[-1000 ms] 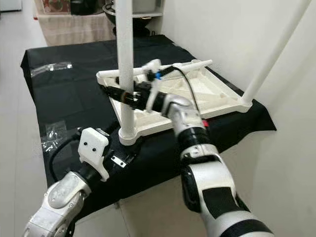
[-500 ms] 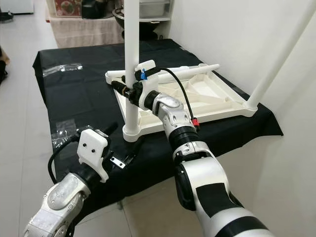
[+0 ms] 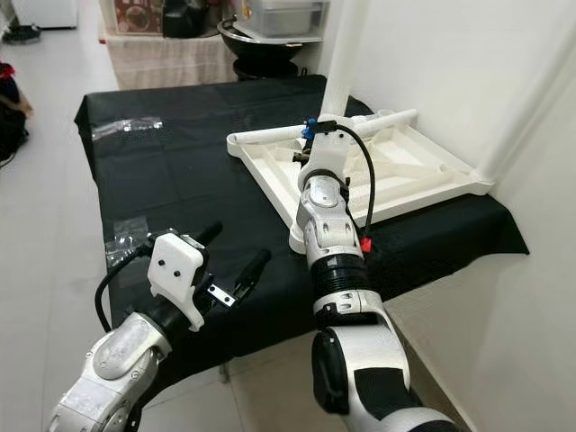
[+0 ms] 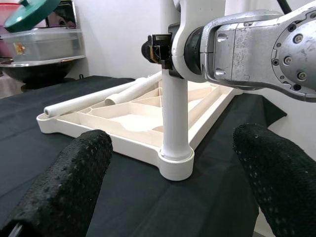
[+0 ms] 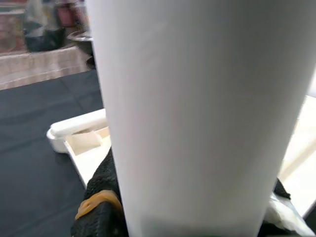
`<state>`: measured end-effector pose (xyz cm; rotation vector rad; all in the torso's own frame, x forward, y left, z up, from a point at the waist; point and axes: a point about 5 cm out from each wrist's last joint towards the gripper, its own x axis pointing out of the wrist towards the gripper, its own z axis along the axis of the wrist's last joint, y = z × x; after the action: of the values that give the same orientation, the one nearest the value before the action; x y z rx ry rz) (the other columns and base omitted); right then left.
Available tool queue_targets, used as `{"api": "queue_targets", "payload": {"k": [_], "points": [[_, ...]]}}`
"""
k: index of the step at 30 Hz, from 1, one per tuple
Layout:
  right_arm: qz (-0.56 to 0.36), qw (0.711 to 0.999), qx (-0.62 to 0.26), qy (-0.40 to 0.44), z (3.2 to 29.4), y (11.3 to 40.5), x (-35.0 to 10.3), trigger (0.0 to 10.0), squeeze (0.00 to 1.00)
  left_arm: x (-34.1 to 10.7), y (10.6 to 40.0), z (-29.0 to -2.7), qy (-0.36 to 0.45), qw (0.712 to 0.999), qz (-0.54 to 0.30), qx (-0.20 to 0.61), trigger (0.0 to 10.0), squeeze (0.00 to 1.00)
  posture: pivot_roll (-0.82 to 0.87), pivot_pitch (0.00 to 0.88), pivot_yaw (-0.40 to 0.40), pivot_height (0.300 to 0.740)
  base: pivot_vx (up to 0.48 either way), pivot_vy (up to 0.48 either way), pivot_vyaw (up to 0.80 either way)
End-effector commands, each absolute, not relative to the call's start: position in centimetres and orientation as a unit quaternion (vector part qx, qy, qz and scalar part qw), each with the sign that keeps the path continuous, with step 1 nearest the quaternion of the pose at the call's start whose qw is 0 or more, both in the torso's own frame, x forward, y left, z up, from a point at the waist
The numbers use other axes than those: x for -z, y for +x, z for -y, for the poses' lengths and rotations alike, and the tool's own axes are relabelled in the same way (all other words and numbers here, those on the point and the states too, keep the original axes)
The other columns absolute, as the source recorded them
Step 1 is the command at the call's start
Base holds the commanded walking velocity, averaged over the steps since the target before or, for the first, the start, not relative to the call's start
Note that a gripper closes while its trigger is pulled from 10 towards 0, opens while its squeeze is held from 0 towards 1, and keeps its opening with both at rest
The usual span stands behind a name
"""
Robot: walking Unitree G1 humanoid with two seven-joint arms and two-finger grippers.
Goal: Building children table
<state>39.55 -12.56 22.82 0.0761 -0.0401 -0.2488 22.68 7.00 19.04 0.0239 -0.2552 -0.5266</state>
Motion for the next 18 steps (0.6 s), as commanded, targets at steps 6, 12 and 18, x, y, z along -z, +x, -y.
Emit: {"api": "queue_targets", "payload": {"k": [6, 12, 18], "points": [[0.063, 0.986, 0.141, 0.063, 13.0, 39.2, -23.9, 10.0, 1.0, -18.6, 22.7, -7.1, 0.014, 0.959, 0.119, 0.258, 10.0, 0.0, 0.03, 0.02, -0.098, 0.74, 0.0, 0.0, 0.0], [0.12, 0.982, 0.131, 0.06, 12.3, 37.9, -25.8, 10.0, 1.0, -18.4, 22.7, -7.1, 0.014, 0.959, 0.116, 0.259, 10.0, 0.0, 0.02, 0.021, -0.095, 0.74, 0.0, 0.0, 0.0], [0.123, 0.984, 0.122, 0.053, 12.7, 36.6, -25.4, 10.0, 1.0, -18.4, 22.8, -7.2, 0.015, 0.959, 0.116, 0.259, 10.0, 0.0, 0.01, 0.023, -0.088, 0.74, 0.0, 0.0, 0.0]]}}
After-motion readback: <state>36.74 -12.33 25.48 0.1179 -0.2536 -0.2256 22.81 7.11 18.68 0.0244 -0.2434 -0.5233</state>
